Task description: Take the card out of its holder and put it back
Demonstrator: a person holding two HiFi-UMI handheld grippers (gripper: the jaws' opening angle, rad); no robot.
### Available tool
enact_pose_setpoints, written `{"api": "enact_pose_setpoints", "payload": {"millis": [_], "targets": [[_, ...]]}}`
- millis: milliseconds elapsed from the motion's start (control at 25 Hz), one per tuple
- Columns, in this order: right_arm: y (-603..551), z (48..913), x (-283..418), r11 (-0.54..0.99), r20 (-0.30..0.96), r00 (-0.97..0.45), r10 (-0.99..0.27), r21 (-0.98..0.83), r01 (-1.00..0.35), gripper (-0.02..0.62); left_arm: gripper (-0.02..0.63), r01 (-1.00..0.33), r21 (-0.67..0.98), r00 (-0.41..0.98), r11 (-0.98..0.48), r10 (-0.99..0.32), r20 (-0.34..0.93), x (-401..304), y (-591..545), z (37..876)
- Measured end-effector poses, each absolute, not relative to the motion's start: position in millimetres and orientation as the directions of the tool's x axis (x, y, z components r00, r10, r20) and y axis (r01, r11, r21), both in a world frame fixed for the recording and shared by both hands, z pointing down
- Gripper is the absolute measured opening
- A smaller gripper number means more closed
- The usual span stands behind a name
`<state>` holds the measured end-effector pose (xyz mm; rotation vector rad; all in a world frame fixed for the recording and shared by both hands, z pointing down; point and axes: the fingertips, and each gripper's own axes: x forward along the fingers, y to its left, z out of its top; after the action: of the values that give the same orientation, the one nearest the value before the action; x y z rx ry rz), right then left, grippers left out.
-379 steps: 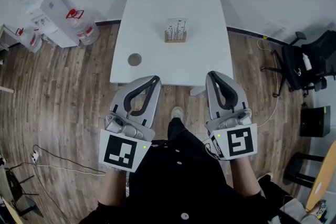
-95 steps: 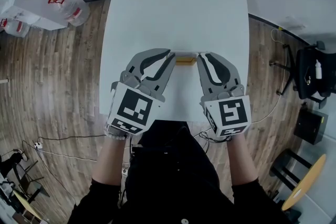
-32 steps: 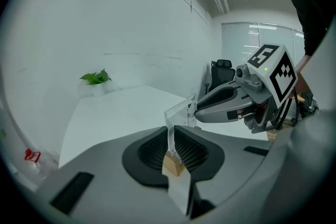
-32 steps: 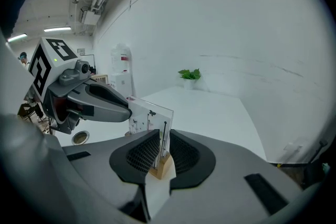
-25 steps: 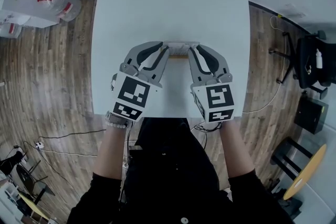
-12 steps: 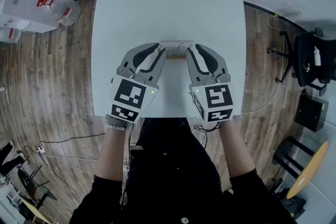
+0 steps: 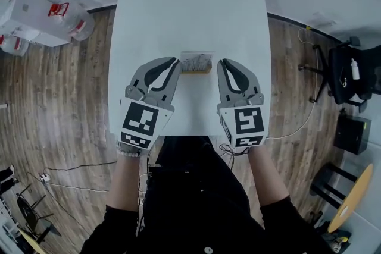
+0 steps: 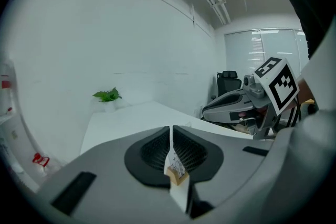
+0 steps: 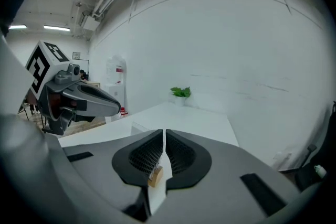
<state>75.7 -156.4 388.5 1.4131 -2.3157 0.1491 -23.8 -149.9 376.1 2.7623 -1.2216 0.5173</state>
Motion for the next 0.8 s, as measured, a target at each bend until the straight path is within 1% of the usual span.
{"api": "enact_pose_setpoints", "payload": {"millis": [280, 480, 680, 800], "targets": [[-139.6, 331.4, 74.0, 0.483, 0.306, -0.426, -0.851, 0.138, -0.865, 0.049, 0.018, -0.724, -0.126, 0.639, -0.678, -0.728, 0.247, -18.8, -130.4, 312.8], [-126.1, 291.6, 69.9, 0.513, 0.243, -0.469, -0.849, 0.169, -0.841, 0.049, 0.015, -0.736, -0.178, 0.62, -0.654, -0.755, 0.212, -23.1, -117.6, 278.5], [-113.5, 262.4, 69.9, 0.524, 0.191, -0.492, -0.849, 0.182, -0.832, 0.049, 0.015, -0.769, -0.134, 0.6, -0.625, -0.778, 0.188, -23.4, -98.7, 251.8], [-107.1, 249.5, 69.1, 0.529, 0.168, -0.504, -0.847, 0.183, -0.828, 0.049, 0.015, -0.765, -0.147, 0.607, -0.627, -0.778, 0.163, -21.8, -87.5, 238.1]]}}
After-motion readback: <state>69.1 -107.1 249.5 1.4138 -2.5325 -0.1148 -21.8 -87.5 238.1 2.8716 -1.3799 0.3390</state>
